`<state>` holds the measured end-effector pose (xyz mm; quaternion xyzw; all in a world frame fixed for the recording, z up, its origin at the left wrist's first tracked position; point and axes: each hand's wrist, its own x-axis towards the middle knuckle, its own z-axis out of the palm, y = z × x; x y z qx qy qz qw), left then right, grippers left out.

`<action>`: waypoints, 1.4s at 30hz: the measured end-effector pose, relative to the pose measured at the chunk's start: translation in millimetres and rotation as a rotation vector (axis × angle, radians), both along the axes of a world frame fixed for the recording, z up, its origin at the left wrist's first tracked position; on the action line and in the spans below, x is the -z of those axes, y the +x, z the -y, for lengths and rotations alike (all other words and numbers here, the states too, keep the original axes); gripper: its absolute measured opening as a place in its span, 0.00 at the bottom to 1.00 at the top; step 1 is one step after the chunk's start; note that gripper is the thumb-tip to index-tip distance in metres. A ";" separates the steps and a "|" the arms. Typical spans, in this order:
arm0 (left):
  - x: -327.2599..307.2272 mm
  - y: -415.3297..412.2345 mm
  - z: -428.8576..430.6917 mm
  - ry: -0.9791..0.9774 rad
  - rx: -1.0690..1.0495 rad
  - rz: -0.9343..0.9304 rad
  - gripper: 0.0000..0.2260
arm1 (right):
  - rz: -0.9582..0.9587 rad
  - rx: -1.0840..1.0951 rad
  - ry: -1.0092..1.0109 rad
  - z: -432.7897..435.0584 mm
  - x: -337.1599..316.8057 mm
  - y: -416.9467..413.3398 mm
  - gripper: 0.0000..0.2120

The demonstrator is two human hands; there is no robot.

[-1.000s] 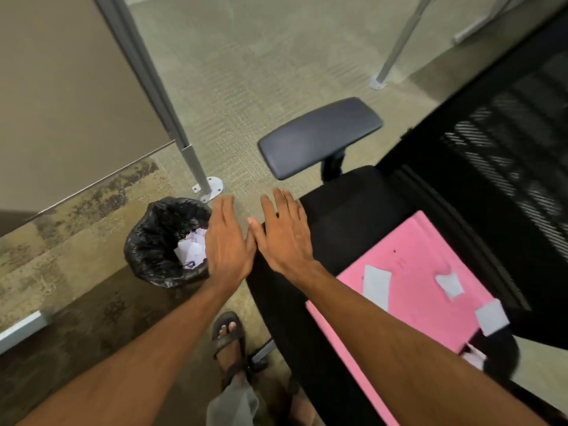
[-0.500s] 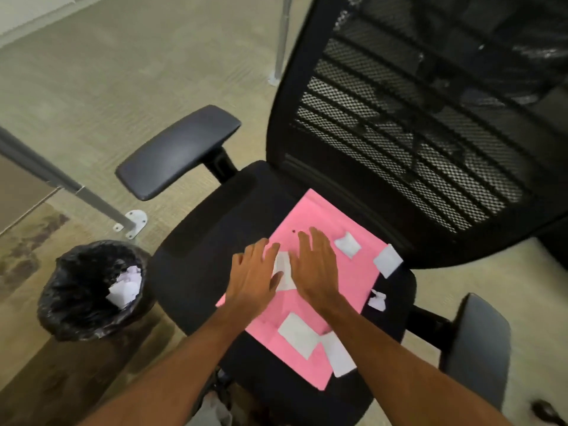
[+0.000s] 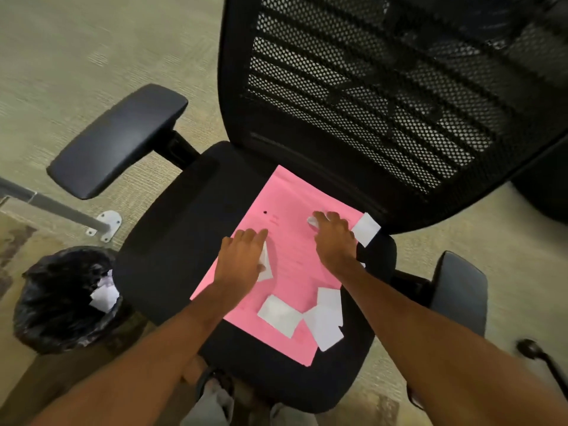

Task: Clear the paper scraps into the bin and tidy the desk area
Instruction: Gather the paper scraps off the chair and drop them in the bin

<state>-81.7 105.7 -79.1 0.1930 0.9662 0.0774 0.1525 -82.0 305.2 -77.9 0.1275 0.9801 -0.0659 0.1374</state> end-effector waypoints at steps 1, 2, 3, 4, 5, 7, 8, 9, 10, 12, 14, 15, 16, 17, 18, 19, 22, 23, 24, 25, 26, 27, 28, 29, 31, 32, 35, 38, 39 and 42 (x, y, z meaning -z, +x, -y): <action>-1.3 -1.8 -1.1 -0.005 -0.015 0.009 0.26 | -0.006 -0.001 0.010 0.2 -0.4 -1.1 0.25; -3.3 -3.2 -2.1 -0.024 -0.013 0.013 0.21 | -0.012 -0.003 0.016 0.0 -0.8 -2.4 0.24; -5.8 -4.1 -3.2 -0.054 0.010 0.018 0.15 | -0.014 -0.005 0.020 -0.9 -1.4 -3.6 0.23; -8.0 -4.3 -4.1 -0.064 0.040 0.033 0.09 | -0.016 -0.006 0.022 -2.5 -2.1 -4.7 0.22; -9.2 -3.6 -4.5 -0.030 0.065 0.066 0.06 | -0.023 -0.002 0.020 -4.6 -3.1 -5.7 0.20; -10.6 -0.4 -4.7 0.182 0.078 0.245 0.03 | -0.055 0.046 -0.011 -9.3 -5.5 -6.0 0.20; -12.9 1.4 -6.2 0.330 0.052 0.385 0.01 | -0.078 0.091 -0.039 -12.4 -7.2 -5.5 0.21; -15.4 4.1 -9.0 0.444 0.015 0.503 0.04 | -0.099 0.138 -0.073 -15.9 -8.8 -4.3 0.22; -17.0 7.4 -11.8 0.509 0.004 0.576 0.06 | -0.112 0.176 -0.103 -20.1 -9.4 -2.6 0.22; -17.6 14.1 -18.8 0.493 0.086 0.583 0.07 | -0.116 0.236 -0.110 -30.5 -9.4 2.2 0.19; -17.1 19.1 -25.3 0.415 0.226 0.480 0.06 | -0.105 0.327 -0.077 -41.3 -7.4 7.0 0.16; -15.4 20.9 -27.8 0.375 0.296 0.410 0.05 | -0.093 0.376 -0.061 -45.8 -6.0 8.8 0.16; -14.2 22.8 -29.9 0.352 0.361 0.342 0.05 | -0.081 0.422 -0.058 -49.7 -4.9 10.5 0.17; -12.5 25.0 -31.1 0.328 0.416 0.290 0.06 | -0.069 0.469 -0.073 -52.6 -4.4 11.6 0.19; -11.0 27.5 -32.5 0.298 0.463 0.246 0.05 | -0.053 0.514 -0.099 -55.4 -4.3 12.1 0.20; -9.1 30.6 -33.6 0.260 0.506 0.207 0.06 | -0.027 0.543 -0.116 -58.3 -3.6 13.0 0.21; 2.5 40.6 -33.1 0.058 0.588 0.193 0.25 | 0.092 0.552 -0.111 -65.1 -0.6 14.6 0.27; 5.0 43.6 -32.7 0.005 0.611 0.197 0.29 | 0.121 0.558 -0.116 -66.5 -0.1 14.4 0.29; 7.0 45.9 -32.6 -0.029 0.636 0.188 0.31 | 0.141 0.569 -0.126 -67.2 0.1 13.8 0.29; 9.1 47.3 -32.7 -0.053 0.657 0.173 0.31 | 0.151 0.578 -0.134 -67.4 0.2 13.3 0.29; 10.4 47.8 -33.1 -0.070 0.668 0.161 0.31 | 0.150 0.587 -0.134 -67.4 0.1 13.1 0.28; 10.5 47.3 -33.5 -0.082 0.666 0.157 0.30 | 0.137 0.597 -0.130 -67.2 -0.1 13.0 0.27; 10.7 46.3 -34.3 -0.084 0.652 0.162 0.28 | 0.119 0.607 -0.122 -67.1 -0.3 13.4 0.26; 10.2 45.2 -35.6 -0.081 0.636 0.181 0.26 | 0.099 0.615 -0.117 -67.3 -1.0 14.1 0.24; 7.0 42.5 -39.2 -0.055 0.609 0.240 0.21 | 0.055 0.624 -0.122 -68.6 -2.8 15.9 0.22; 4.3 40.8 -40.4 -0.025 0.585 0.285 0.18 | 0.035 0.624 -0.127 -69.5 -4.3 16.8 0.22; -3.8 30.5 -40.4 0.160 0.393 0.542 0.17 | -0.039 0.624 -0.137 -71.6 -12.5 19.2 0.20; -14.2 18.5 -44.6 0.391 0.186 0.788 0.15 | -0.068 0.585 -0.136 -72.3 -24.8 20.2 0.19; -16.9 15.6 -48.1 0.453 0.136 0.826 0.14 | -0.050 0.557 -0.149 -72.5 -28.5 20.4 0.20; -21.4 11.7 -64.4 0.570 0.059 0.838 0.10 | 0.098 0.473 -0.271 -74.3 -38.4 22.9 0.27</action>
